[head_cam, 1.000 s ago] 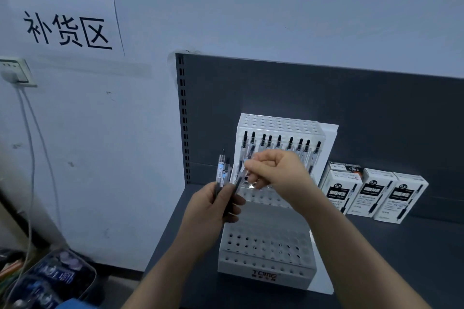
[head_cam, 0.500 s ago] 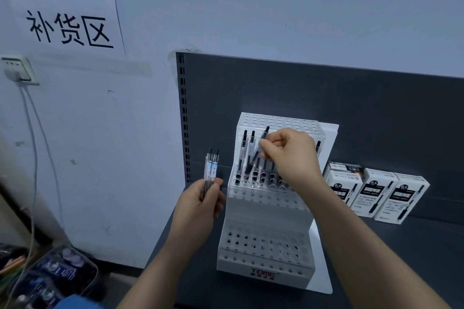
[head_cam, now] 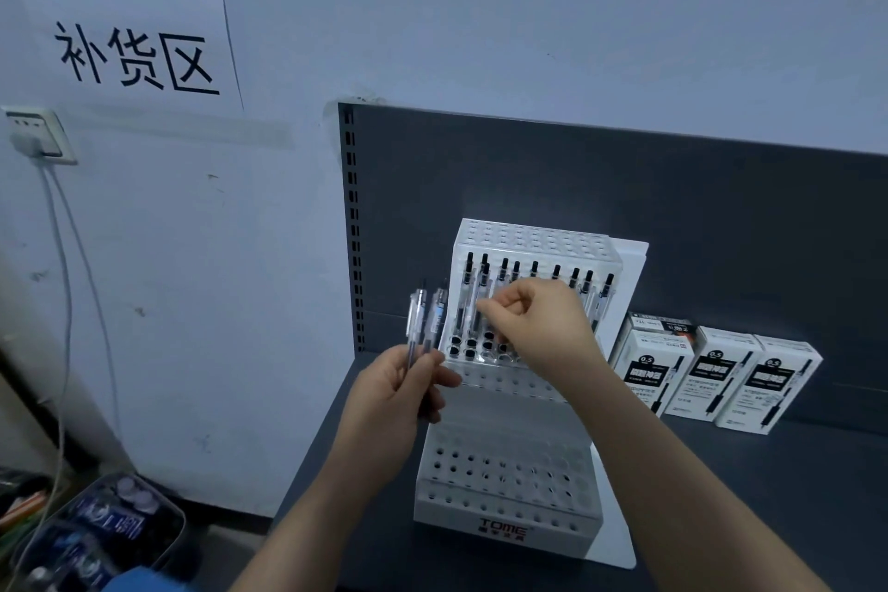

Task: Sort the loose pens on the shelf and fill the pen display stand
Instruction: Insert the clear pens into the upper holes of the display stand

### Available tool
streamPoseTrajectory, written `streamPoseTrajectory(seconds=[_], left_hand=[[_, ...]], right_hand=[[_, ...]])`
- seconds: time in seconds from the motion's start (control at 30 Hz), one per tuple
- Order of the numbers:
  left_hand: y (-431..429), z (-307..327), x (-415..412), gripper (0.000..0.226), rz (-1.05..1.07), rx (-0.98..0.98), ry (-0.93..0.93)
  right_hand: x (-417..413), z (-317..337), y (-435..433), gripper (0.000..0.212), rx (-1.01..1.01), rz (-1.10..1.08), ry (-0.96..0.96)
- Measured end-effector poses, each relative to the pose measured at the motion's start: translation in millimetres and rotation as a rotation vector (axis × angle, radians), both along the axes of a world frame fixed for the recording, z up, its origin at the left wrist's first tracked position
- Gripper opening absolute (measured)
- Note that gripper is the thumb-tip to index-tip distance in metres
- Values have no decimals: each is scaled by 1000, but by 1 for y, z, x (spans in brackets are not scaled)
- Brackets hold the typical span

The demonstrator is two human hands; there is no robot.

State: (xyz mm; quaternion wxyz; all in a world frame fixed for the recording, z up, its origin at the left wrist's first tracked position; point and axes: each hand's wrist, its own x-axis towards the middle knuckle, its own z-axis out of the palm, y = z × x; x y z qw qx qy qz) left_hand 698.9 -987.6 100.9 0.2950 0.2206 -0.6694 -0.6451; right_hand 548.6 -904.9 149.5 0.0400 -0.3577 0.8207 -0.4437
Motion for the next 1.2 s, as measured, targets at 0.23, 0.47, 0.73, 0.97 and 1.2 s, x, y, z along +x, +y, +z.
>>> streamPoseTrajectory(seconds=[0.23, 0.47, 0.73, 0.97, 1.2], left_hand=[[12, -4, -11, 24, -126, -12, -28], [15, -6, -15, 24, -90, 16, -5], [3, -9, -10, 23, 77, -79, -80], [1, -10, -12, 24, 100, 36, -64], [4, -7, -9, 24, 67, -71, -27]], right_hand=[[14, 2, 17, 9, -119, 269, -368], [7, 1, 28, 12, -241, 262, -516], [-17, 21, 31, 7, -562, -43, -343], [-16, 9, 9, 8, -250, -128, -79], [-13, 2, -3, 17, -20, -99, 47]])
